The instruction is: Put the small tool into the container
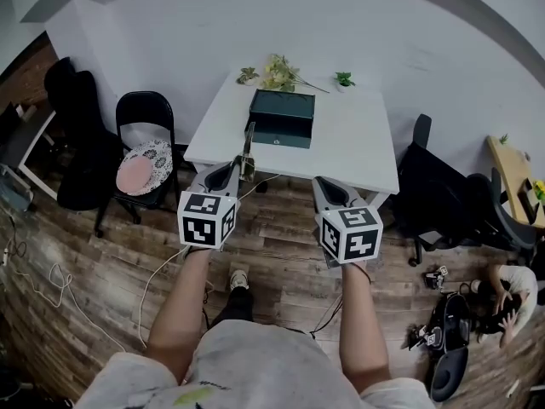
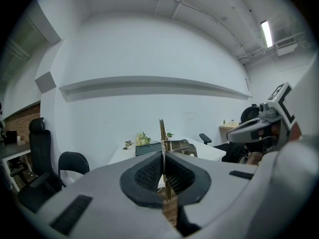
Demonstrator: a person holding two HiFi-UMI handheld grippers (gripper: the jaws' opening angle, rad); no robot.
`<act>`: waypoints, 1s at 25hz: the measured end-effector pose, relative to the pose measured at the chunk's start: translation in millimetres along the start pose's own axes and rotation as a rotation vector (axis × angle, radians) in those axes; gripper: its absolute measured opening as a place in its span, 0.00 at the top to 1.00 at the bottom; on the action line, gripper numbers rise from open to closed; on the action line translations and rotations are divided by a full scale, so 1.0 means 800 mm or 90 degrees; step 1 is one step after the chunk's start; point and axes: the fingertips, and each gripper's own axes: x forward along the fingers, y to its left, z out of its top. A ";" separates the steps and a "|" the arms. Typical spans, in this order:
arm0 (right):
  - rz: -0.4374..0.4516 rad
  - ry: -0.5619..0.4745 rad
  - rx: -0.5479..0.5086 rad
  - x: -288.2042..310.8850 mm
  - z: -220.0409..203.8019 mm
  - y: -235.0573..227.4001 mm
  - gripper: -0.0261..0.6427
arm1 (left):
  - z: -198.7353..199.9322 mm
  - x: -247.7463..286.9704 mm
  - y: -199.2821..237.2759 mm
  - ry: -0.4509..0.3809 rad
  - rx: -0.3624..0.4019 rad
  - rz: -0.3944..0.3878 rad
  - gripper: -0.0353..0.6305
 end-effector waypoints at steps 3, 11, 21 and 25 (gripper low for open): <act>-0.007 0.000 -0.001 0.014 0.000 -0.012 0.95 | 0.000 0.019 0.010 -0.001 0.000 -0.002 0.95; -0.027 0.016 0.010 0.063 0.004 -0.037 0.95 | 0.003 0.074 0.039 0.009 -0.003 -0.019 0.95; -0.049 0.031 0.017 0.145 0.034 -0.048 0.95 | 0.013 0.142 0.103 0.024 -0.007 -0.045 0.95; -0.062 0.036 0.021 0.176 0.045 -0.054 0.95 | 0.018 0.171 0.127 0.027 -0.010 -0.058 0.95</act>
